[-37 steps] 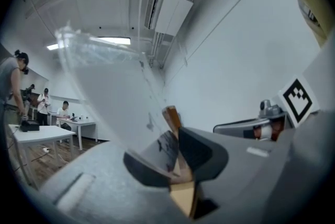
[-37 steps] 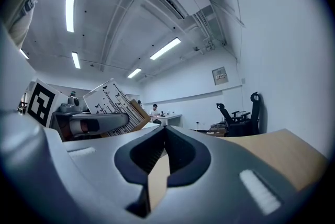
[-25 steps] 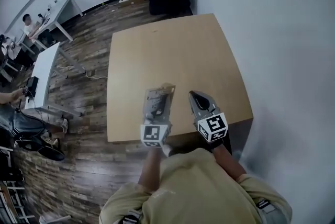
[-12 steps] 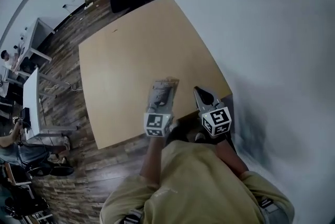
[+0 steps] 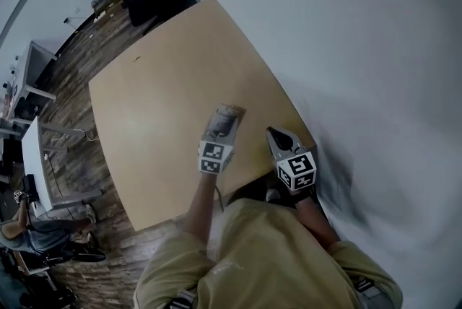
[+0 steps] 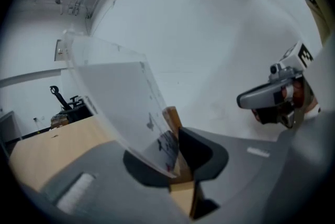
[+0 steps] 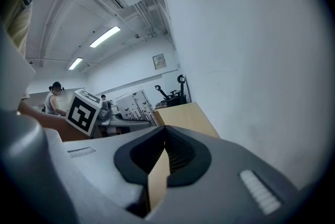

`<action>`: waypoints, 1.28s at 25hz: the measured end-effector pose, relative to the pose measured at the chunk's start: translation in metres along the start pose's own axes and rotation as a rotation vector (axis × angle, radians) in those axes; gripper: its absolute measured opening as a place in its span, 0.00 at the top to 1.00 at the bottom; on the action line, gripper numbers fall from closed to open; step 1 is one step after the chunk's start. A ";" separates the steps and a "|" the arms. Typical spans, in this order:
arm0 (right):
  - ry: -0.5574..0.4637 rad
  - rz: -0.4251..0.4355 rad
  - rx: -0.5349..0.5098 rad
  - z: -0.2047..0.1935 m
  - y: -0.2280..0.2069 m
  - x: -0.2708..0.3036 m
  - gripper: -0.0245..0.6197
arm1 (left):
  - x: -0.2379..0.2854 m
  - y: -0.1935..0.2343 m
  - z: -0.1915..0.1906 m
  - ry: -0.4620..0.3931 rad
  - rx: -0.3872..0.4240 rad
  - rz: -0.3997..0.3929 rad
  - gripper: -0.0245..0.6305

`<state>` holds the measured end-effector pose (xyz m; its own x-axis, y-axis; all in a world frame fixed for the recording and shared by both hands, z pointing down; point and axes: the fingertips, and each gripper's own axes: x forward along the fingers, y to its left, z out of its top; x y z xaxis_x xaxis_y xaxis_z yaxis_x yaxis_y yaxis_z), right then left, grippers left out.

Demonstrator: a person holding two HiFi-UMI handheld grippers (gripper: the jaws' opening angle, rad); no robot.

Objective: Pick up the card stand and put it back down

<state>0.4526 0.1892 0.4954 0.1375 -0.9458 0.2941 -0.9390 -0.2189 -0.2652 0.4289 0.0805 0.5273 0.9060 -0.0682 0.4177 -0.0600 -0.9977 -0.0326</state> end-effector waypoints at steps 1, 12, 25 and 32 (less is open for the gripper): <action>0.004 -0.003 0.003 0.003 -0.008 0.020 0.95 | 0.017 0.017 -0.002 0.011 0.007 -0.017 0.88; 0.127 -0.024 0.075 -0.032 -0.071 0.184 0.95 | 0.157 0.175 -0.057 0.151 0.165 -0.183 0.88; 0.201 0.004 0.044 -0.062 -0.080 0.257 0.95 | 0.237 0.223 -0.103 0.144 0.354 -0.474 0.88; 0.214 -0.010 0.047 -0.071 -0.078 0.248 0.95 | 0.236 0.222 -0.110 0.158 0.292 -0.468 0.53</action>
<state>0.5375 -0.0109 0.6537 0.0715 -0.8721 0.4841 -0.9217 -0.2433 -0.3021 0.5834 -0.1572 0.7187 0.7329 0.3582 0.5783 0.4713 -0.8805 -0.0519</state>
